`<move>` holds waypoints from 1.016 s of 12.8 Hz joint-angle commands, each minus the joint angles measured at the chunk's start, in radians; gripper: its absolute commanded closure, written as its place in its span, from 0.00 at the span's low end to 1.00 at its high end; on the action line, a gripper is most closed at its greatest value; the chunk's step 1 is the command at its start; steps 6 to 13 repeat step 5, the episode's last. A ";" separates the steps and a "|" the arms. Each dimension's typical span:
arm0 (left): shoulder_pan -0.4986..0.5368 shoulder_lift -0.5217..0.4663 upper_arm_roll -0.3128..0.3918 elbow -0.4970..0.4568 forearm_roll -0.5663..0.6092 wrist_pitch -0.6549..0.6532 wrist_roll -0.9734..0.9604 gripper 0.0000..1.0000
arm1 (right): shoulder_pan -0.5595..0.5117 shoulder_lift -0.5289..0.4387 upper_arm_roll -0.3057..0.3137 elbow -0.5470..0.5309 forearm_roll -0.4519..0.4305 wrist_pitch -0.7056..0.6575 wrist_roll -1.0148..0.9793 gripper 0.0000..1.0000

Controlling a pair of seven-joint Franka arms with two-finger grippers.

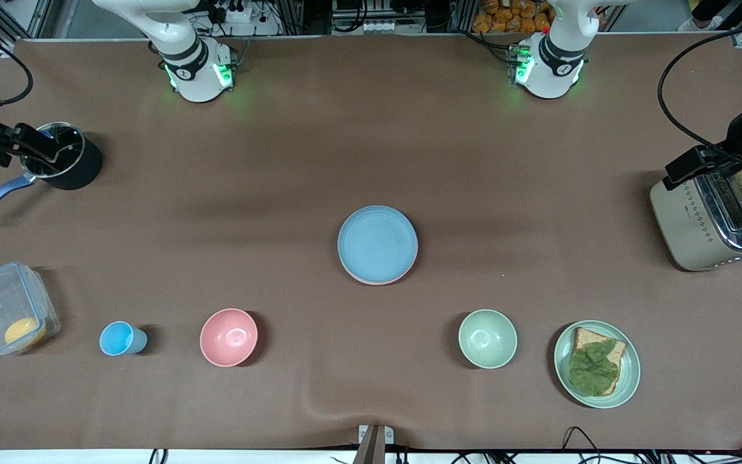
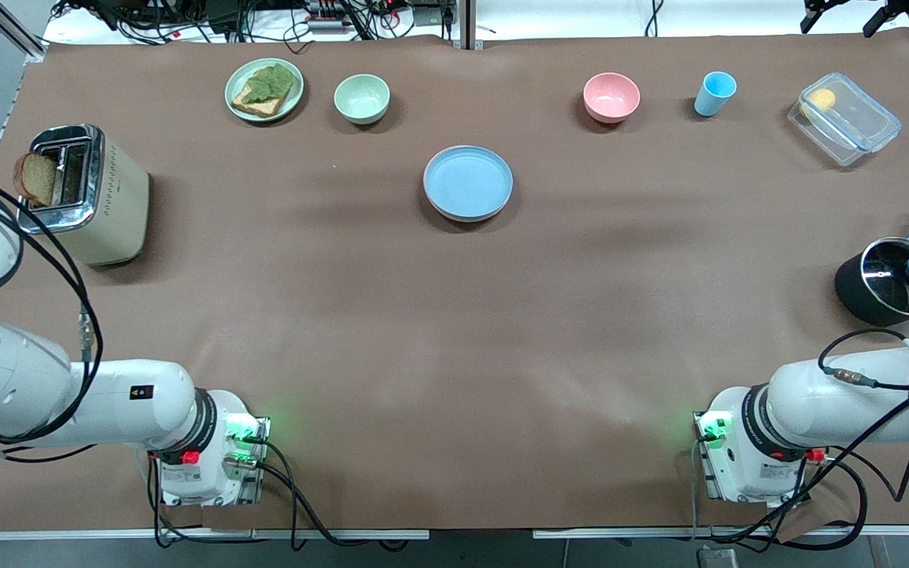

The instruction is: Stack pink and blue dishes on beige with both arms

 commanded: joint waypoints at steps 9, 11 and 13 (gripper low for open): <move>0.004 -0.002 0.007 0.022 -0.008 -0.001 0.062 0.00 | 0.006 -0.029 0.002 -0.006 -0.023 -0.025 0.025 0.00; 0.004 -0.002 0.007 0.022 -0.008 -0.001 0.062 0.00 | 0.006 -0.029 0.002 -0.006 -0.023 -0.025 0.025 0.00; 0.004 -0.002 0.007 0.022 -0.008 -0.001 0.062 0.00 | 0.006 -0.029 0.002 -0.006 -0.023 -0.025 0.025 0.00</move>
